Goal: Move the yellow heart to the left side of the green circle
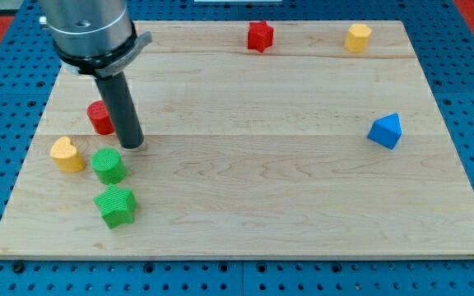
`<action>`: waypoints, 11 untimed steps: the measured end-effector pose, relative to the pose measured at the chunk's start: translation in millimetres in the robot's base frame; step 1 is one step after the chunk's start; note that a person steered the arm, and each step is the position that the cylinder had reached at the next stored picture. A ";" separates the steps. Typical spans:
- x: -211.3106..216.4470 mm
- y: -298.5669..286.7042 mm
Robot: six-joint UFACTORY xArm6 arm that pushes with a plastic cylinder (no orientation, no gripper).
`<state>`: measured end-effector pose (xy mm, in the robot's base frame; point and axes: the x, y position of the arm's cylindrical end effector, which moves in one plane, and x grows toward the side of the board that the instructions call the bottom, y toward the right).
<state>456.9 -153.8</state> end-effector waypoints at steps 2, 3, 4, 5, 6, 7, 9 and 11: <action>6.5 -3.8; 6.5 -4.5; 6.5 -10.4; 6.5 -37.1; 6.6 -58.3; 6.6 -75.3; -12.8 -94.0; 23.3 -114.1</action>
